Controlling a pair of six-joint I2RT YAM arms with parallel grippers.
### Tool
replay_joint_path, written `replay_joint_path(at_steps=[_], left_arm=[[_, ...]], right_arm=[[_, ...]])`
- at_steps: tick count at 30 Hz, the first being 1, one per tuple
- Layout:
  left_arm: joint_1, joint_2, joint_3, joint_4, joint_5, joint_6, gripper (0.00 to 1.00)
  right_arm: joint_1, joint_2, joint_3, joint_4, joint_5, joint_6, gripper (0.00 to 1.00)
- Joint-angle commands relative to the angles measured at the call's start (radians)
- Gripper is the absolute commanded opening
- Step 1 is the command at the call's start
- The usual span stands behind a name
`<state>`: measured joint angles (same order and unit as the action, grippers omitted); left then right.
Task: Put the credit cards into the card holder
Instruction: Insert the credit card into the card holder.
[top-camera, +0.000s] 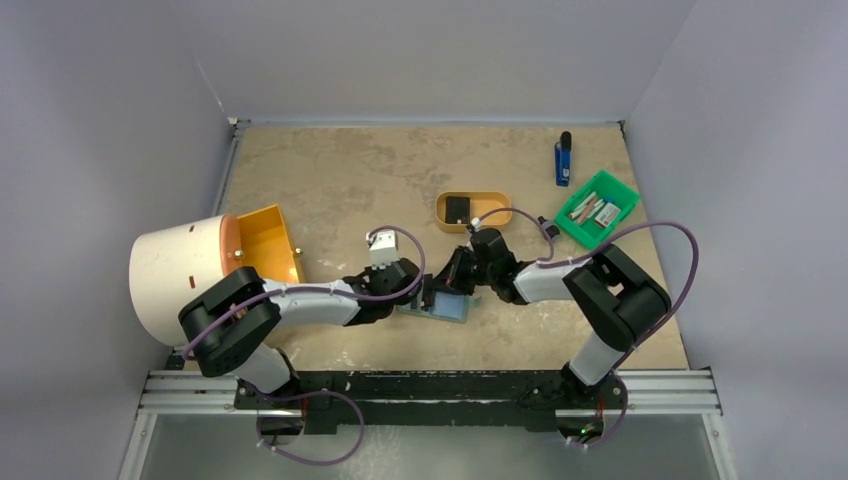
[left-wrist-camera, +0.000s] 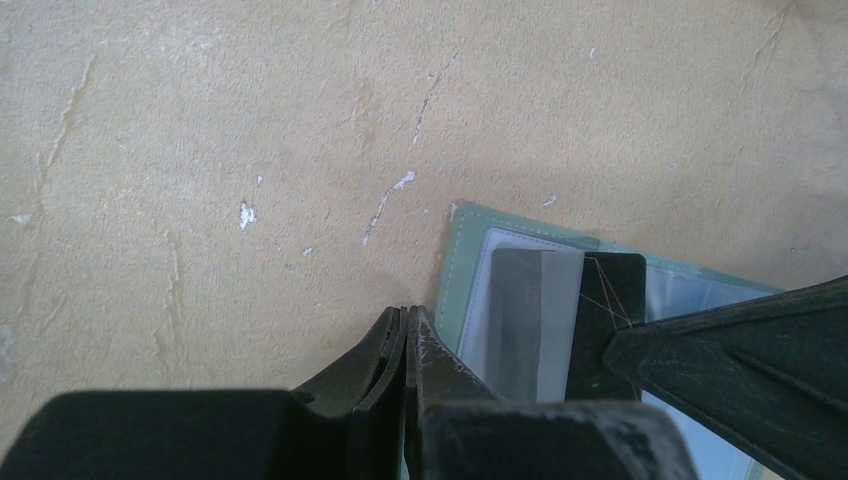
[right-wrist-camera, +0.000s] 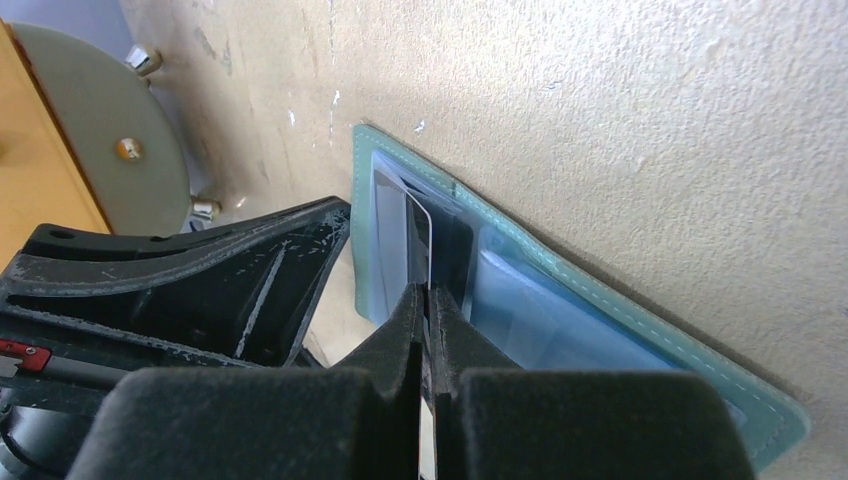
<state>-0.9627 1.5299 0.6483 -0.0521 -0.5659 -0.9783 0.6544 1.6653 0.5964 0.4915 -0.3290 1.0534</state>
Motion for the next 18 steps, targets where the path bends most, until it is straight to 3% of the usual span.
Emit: replay_joint_path(at_steps=[1, 18], left_arm=[[-0.019, 0.013, -0.024, 0.018, 0.093, -0.036, 0.00], [-0.033, -0.034, -0.073, 0.031, 0.090, -0.087, 0.00]], right_arm=[[0.025, 0.023, 0.023, -0.027, 0.037, -0.001, 0.00], [0.035, -0.002, -0.048, 0.063, 0.117, 0.117, 0.00]])
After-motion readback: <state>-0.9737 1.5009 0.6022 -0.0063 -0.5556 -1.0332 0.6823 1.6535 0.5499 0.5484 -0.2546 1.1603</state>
